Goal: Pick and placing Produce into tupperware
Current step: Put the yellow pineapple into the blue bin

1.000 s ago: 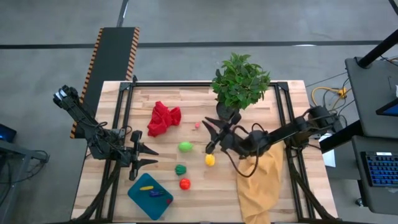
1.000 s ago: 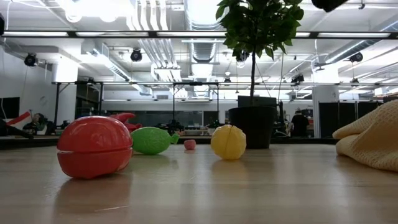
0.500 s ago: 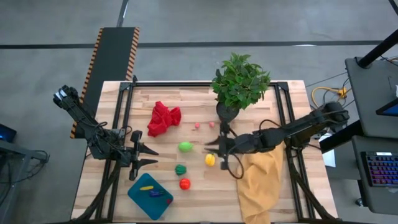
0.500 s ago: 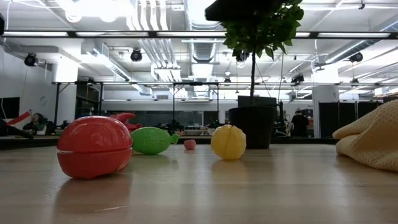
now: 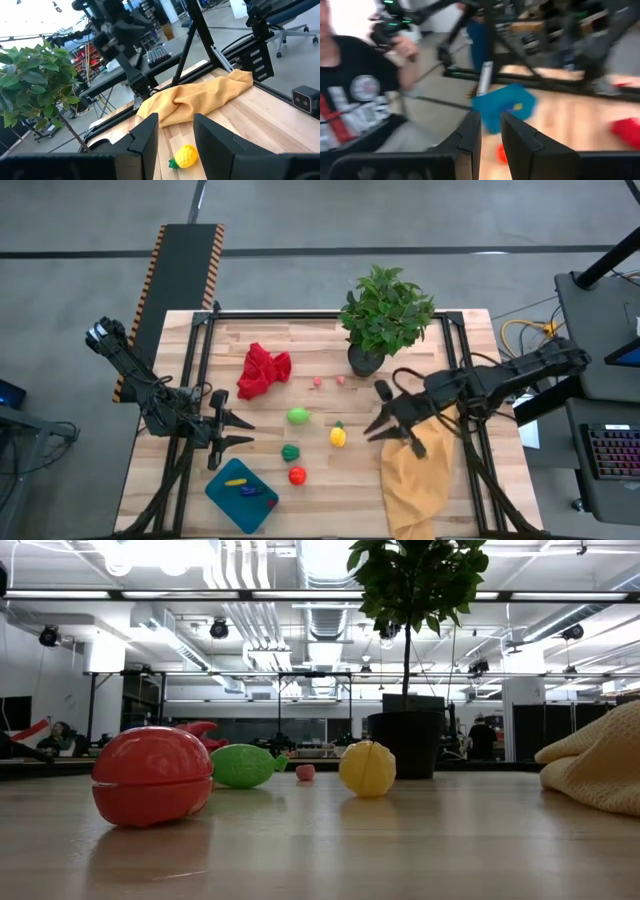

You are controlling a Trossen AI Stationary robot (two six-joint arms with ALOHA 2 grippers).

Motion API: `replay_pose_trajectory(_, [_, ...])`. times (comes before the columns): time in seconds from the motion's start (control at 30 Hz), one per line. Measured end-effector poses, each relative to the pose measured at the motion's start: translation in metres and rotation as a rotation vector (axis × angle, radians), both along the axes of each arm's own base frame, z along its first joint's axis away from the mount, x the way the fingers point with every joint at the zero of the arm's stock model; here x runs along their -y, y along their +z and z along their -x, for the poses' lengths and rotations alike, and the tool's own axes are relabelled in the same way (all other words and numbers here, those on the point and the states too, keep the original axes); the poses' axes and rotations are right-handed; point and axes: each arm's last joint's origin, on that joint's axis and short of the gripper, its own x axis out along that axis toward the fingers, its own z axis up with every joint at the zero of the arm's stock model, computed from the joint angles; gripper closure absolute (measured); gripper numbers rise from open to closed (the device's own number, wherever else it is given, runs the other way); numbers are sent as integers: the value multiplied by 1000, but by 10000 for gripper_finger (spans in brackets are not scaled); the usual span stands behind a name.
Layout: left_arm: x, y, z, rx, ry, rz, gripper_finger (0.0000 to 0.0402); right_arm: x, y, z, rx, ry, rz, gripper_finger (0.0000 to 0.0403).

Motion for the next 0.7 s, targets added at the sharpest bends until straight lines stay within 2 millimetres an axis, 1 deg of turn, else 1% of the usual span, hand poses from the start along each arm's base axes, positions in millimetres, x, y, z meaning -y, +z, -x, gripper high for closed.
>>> replay_pose_trajectory(0.13, [0, 0, 0, 0, 0, 0, 292, 5, -12, -1, -14, -162, 78, 339])
replay_pose_trajectory(0.23, [0, 0, 0, -1, 0, -1, 292, 5, -23, -10, -44, -265, 121, 337])
replay_pose_trajectory(0.33, [0, 0, 0, -1, 0, -1, 292, 3, -31, -20, -52, -250, 220, 316])
replay_pose_trajectory(0.4, [0, 0, 0, -1, 0, -1, 292, 0, -31, -24, -31, -189, 299, 293])
replay_pose_trajectory(0.43, [0, 0, 0, 0, 0, 0, 292, 0, -27, -26, -15, -169, 330, 279])
replay_pose_trajectory(0.53, [0, 0, 0, 0, 0, 0, 292, 0, -7, -29, -5, -152, 403, 235])
replay_pose_trajectory(0.63, [0, 0, 0, -1, 0, -1, 292, 3, 14, -32, -55, -207, 474, 190])
replay_pose_trajectory(0.7, [0, 0, 0, 0, 0, 0, 292, 4, 26, -35, -103, -235, 565, 164])
